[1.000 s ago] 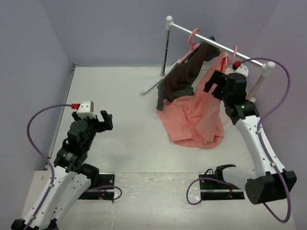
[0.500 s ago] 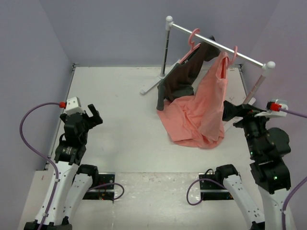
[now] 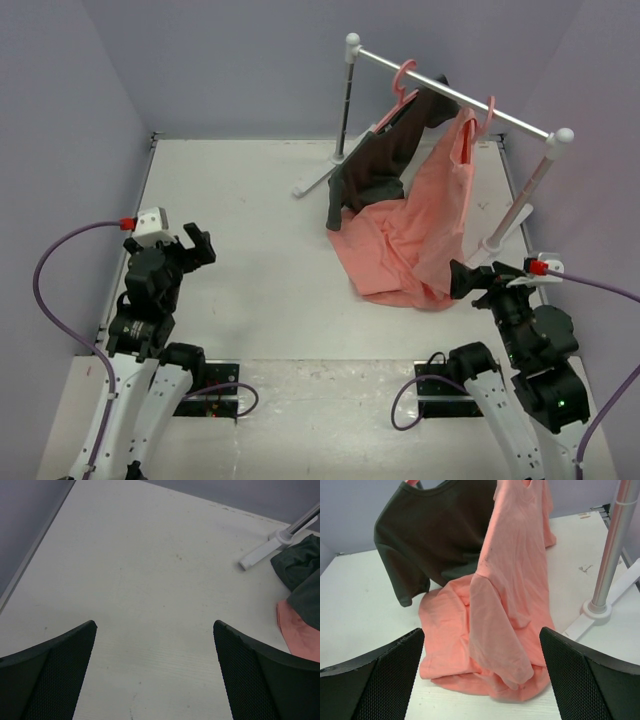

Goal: Place the t-shirt on the hanger
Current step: Reset both arms

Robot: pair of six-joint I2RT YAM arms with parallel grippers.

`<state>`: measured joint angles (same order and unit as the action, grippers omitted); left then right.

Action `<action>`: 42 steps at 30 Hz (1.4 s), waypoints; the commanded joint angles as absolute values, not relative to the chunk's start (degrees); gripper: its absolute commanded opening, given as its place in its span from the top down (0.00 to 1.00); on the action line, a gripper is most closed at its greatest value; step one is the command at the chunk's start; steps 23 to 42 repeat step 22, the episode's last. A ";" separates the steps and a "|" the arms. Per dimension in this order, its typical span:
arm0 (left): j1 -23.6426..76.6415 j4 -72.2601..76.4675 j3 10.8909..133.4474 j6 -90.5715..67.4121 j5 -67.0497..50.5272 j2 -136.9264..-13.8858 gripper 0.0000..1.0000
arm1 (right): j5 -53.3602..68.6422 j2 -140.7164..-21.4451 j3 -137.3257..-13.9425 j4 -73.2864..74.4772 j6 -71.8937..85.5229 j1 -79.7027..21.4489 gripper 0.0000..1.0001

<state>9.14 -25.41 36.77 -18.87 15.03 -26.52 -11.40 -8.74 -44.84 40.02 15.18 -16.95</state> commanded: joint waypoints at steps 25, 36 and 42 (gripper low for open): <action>10.46 -23.12 34.28 -18.90 15.03 -24.66 0.00 | -18.32 -6.46 -42.80 39.06 16.57 -17.23 0.01; 10.46 -23.12 34.28 -18.90 15.03 -24.66 0.00 | -18.32 -6.46 -42.80 39.06 16.57 -17.23 0.01; 10.46 -23.12 34.28 -18.90 15.03 -24.66 0.00 | -18.32 -6.46 -42.80 39.06 16.57 -17.23 0.01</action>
